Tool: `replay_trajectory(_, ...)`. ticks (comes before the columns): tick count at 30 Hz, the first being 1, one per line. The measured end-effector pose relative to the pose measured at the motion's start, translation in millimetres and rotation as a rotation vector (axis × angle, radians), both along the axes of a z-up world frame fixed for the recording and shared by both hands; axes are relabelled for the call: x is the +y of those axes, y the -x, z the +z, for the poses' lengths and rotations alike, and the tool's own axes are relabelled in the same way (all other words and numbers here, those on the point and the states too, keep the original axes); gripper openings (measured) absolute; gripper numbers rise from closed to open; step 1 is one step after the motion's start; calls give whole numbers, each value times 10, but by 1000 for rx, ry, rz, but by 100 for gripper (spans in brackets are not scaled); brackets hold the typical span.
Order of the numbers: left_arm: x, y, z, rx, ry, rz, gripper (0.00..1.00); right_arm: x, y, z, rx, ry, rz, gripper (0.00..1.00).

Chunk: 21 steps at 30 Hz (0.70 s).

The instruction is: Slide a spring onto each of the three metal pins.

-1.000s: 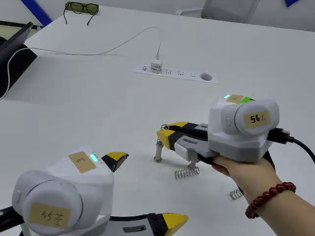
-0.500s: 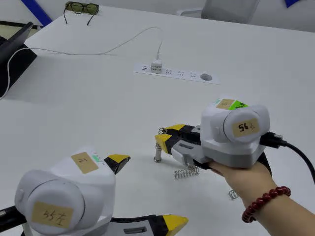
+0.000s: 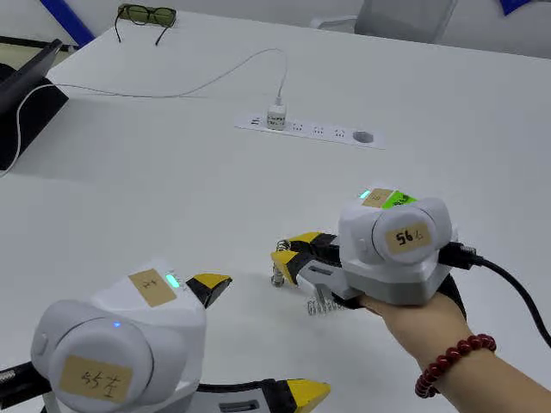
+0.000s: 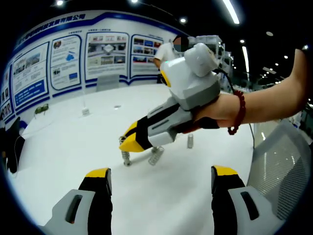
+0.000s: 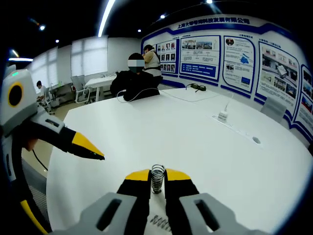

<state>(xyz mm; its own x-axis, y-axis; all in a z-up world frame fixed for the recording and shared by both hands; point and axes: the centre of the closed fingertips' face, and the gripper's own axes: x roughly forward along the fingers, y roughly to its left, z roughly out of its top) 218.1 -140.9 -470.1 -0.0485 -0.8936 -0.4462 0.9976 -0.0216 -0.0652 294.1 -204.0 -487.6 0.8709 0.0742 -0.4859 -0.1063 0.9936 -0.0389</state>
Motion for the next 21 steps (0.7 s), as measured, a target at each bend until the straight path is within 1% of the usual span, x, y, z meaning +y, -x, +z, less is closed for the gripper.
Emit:
replay_trajectory(7, 3, 4, -7, -4, -3, -3, 84, -3, 0, -57, 18, 3, 0, 12)
replay_trajectory(16, 11, -7, 4, -8, 1, -1, 83, 13, 32, -177, 54, 19, 11, 12)
replay_trajectory(21, 13, -8, 4, -14, 2, -4, 82, 14, 24, -169, 50, 17, 8, 12)
